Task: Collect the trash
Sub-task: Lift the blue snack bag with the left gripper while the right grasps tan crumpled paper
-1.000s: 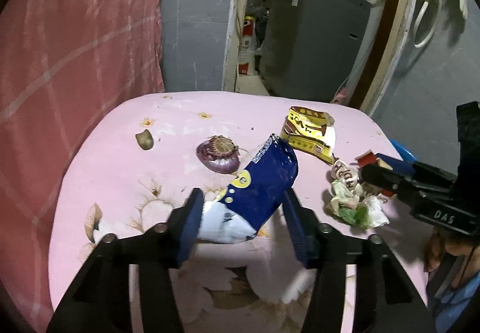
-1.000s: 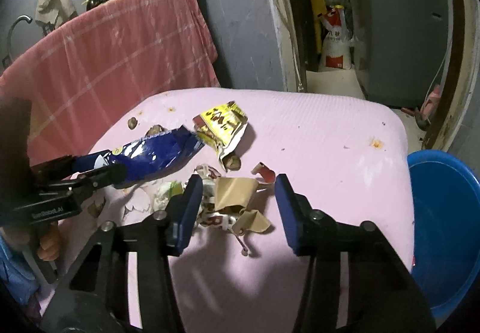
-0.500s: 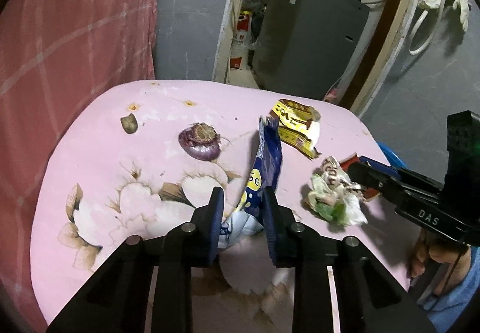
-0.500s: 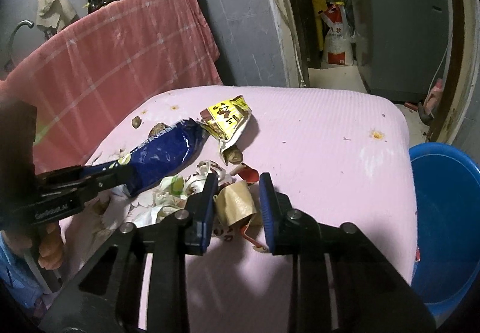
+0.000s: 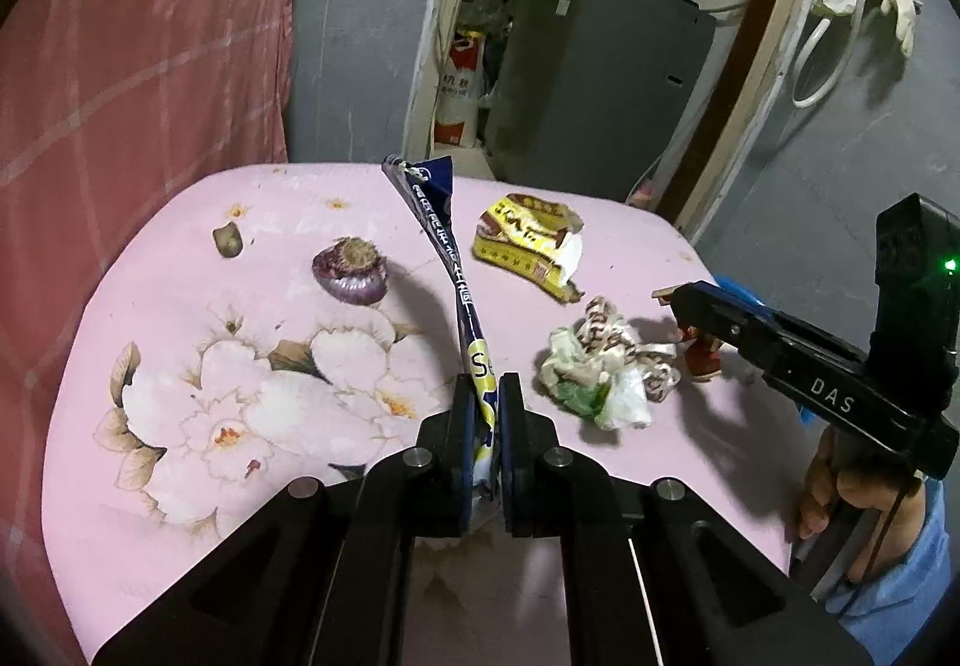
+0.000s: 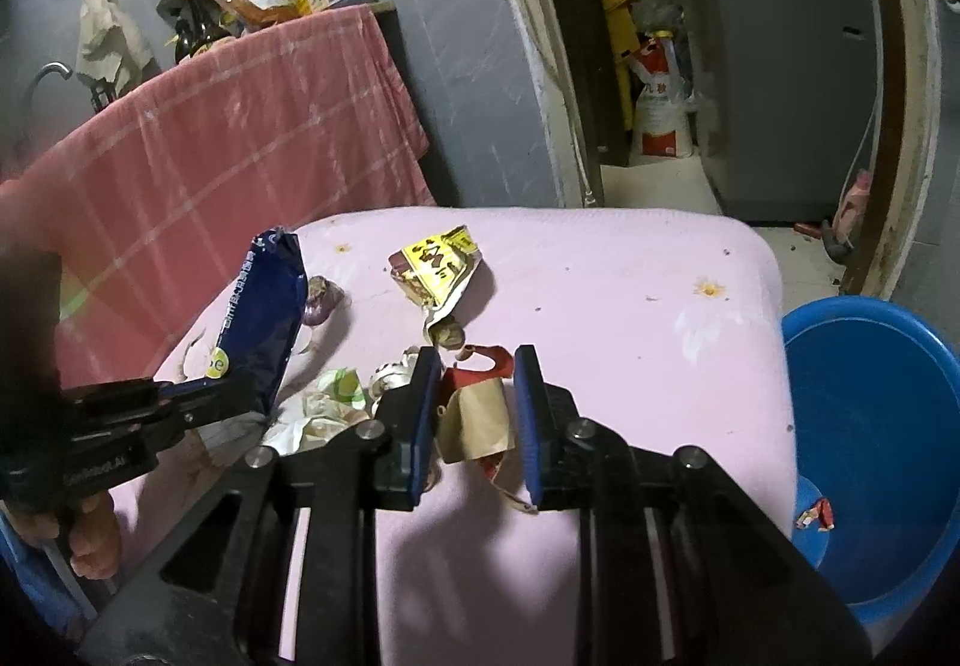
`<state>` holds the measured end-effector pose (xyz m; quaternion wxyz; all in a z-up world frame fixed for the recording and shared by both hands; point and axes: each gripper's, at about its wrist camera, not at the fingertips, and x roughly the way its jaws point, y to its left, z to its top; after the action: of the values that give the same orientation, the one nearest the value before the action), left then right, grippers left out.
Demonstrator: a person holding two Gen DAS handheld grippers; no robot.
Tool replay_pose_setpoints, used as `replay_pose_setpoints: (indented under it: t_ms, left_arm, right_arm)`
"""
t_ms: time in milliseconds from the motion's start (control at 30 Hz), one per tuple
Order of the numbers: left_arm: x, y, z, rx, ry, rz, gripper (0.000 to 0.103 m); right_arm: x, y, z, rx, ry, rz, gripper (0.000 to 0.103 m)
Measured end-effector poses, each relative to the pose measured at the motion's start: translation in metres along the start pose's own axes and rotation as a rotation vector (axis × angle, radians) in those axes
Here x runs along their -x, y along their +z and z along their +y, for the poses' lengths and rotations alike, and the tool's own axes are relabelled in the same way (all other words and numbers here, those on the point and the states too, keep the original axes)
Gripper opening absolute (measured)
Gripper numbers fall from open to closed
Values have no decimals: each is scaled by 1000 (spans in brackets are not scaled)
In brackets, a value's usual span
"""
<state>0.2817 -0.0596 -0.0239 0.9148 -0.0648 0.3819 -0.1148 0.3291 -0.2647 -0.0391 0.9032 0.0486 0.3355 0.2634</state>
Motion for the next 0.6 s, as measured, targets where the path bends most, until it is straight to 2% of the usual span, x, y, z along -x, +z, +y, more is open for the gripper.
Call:
replay_pose_setpoints:
  t_ms: [267,467,600]
  left_arm:
    - [3,9,-14,-25,-1,-73,5]
    - [8,13,-30,-78,-16,-159,5]
    - [10,16,-39,-94,-24,-204,5]
  right_arm:
    - [10,2,-3,0,-21,-46,23]
    - [32,8,-1,11,-33,-147,23]
    - [54,9,3,50,-76,-254,23]
